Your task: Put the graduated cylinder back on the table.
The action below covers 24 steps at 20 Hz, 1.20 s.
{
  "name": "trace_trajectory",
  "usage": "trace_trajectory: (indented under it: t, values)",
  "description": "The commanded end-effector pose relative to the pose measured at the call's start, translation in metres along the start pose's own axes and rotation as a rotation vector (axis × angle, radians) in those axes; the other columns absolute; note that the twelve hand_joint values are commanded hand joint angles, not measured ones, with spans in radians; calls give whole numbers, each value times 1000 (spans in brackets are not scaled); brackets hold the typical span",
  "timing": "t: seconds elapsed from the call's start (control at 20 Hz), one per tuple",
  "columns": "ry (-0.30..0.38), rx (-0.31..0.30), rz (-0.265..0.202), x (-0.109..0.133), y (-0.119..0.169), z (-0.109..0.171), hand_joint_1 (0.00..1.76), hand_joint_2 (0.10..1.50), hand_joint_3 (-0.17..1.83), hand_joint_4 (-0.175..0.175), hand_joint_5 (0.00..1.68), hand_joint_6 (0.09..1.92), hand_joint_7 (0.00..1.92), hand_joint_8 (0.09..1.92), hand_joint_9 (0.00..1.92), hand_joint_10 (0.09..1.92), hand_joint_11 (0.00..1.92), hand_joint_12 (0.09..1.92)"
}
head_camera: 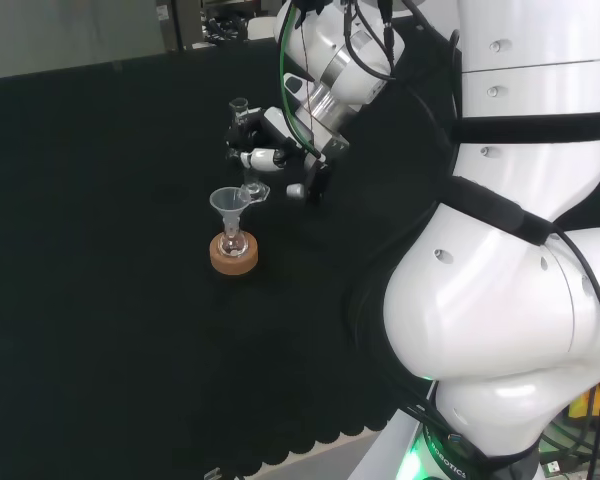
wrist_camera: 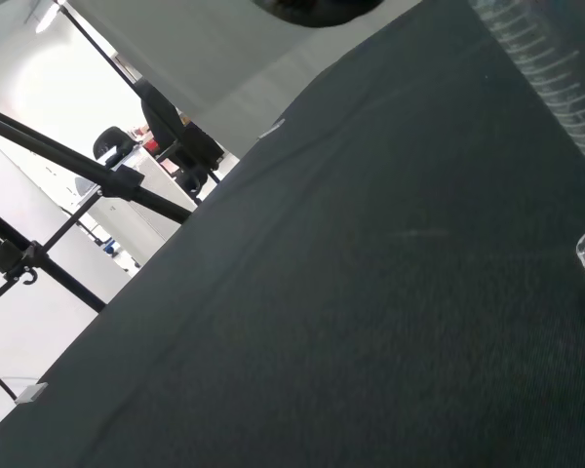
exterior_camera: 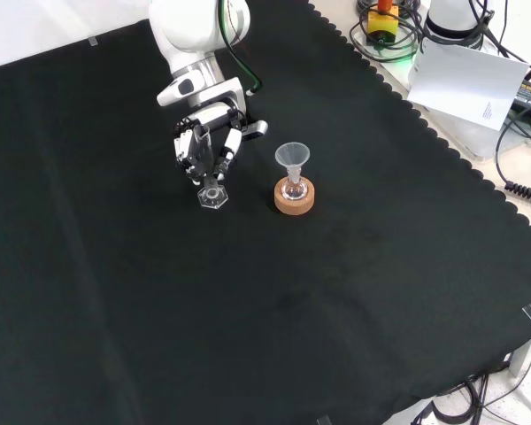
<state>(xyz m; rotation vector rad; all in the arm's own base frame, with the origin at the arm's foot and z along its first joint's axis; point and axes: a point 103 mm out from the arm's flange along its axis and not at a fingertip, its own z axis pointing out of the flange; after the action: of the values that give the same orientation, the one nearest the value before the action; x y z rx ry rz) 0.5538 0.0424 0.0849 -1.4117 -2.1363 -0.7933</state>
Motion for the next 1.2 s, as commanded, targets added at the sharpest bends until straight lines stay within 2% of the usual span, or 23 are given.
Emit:
trace_trajectory:
  t: [0.05,0.1,0.2,0.5,0.55,0.7,0.8,0.9,1.2]
  values:
    - [15,-4,1,-1,-1,3,1170,1170,4,-175,873,1160,977,847,1401,87,1172,818]
    - [17,-2,1,0,-1,3,1151,1173,4,-175,872,1165,1015,718,1398,87,1169,818]
    - [14,1,7,0,-2,4,1136,1176,3,-175,870,1169,1049,594,1394,87,1165,817]
    - [47,17,10,-1,-5,3,1121,1191,3,-173,836,1214,985,552,1341,87,1115,872]
    - [43,18,12,-1,-5,3,1116,1190,1,-163,839,1209,955,567,1327,87,1084,906]
    - [40,27,16,-1,-5,1,1089,1175,-3,-90,867,1170,893,593,1300,87,996,989]
    - [29,36,17,-1,-5,-1,1075,1137,-30,-62,843,911,856,584,1269,87,933,1030]
    - [25,36,22,-2,-5,-1,1065,1138,-122,-53,851,742,840,564,1248,87,898,1043]
    - [21,46,37,-2,-2,-5,1050,1105,-175,-43,824,645,805,548,1205,87,830,1085]
